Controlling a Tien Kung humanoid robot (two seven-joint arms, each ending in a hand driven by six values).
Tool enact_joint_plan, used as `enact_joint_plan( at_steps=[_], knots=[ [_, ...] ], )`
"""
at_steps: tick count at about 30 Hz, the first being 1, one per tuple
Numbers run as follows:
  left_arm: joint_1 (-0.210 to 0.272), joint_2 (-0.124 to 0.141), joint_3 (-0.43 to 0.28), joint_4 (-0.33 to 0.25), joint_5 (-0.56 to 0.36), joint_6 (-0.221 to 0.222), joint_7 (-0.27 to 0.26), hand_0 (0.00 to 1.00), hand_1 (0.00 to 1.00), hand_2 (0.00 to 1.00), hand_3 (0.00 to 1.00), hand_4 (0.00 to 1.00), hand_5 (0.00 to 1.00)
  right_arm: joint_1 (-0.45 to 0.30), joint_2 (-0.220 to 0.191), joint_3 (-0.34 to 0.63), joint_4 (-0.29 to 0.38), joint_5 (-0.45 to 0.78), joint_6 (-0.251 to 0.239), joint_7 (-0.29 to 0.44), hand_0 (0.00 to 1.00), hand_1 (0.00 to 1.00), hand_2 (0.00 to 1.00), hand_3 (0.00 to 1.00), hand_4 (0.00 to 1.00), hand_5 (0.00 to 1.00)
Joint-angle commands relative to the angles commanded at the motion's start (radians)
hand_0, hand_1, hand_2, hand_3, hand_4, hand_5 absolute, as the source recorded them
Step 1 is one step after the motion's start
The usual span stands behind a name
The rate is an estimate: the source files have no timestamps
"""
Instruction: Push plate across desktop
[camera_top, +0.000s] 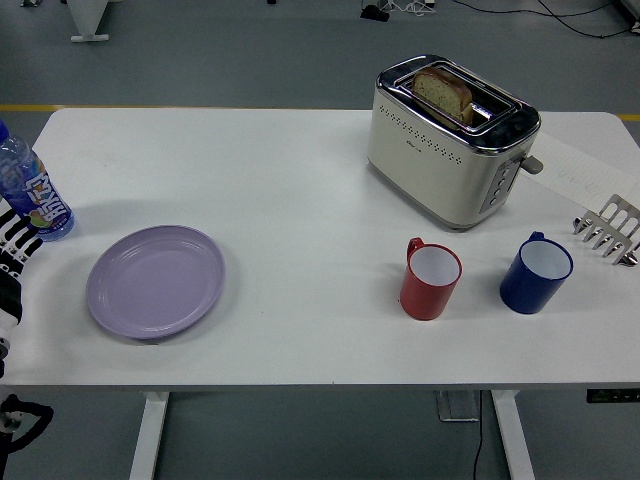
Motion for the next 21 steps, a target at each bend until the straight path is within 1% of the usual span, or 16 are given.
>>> enact_joint_plan(
  at_steps=[3, 4, 9, 11, 15, 21],
  knots=[
    [0.003, -0.009, 0.01, 0.008, 0.033, 0.013, -0.029, 0.814, 0.832, 0.837, 0.785, 0.547, 0.998, 0.0, 0.0, 0.003, 0.0, -0.006, 0.0, -0.002, 0.551, 0.451, 0.574, 0.579, 0.297, 0.473],
    [0.004, -0.014, 0.014, 0.011, 0.054, 0.018, -0.038, 0.846, 0.86, 0.908, 0.933, 0.545, 0.998, 0.0, 0.0, 0.003, 0.0, -0.008, 0.0, -0.003, 0.551, 0.451, 0.574, 0.58, 0.297, 0.474],
    [0.006, -0.03, 0.027, 0.026, 0.089, 0.032, -0.054, 0.846, 0.86, 0.908, 0.933, 0.545, 0.998, 0.002, 0.001, 0.006, 0.001, -0.011, -0.002, -0.005, 0.551, 0.451, 0.574, 0.58, 0.297, 0.474],
    [0.003, -0.041, 0.038, 0.037, 0.096, 0.043, -0.063, 0.85, 0.871, 0.923, 0.95, 0.544, 0.998, 0.003, 0.002, 0.009, 0.001, -0.015, -0.003, -0.007, 0.551, 0.451, 0.574, 0.579, 0.297, 0.473],
    [-0.002, -0.049, 0.048, 0.052, 0.099, 0.058, -0.075, 0.85, 0.871, 0.923, 0.95, 0.544, 0.998, 0.004, 0.002, 0.011, 0.002, -0.021, -0.003, -0.009, 0.551, 0.451, 0.574, 0.579, 0.297, 0.473],
    [-0.015, -0.06, 0.063, 0.083, 0.082, 0.063, -0.093, 0.851, 0.874, 0.93, 0.957, 0.546, 0.998, 0.005, 0.002, 0.012, 0.002, -0.026, -0.003, -0.011, 0.551, 0.451, 0.575, 0.579, 0.297, 0.472]
  ],
)
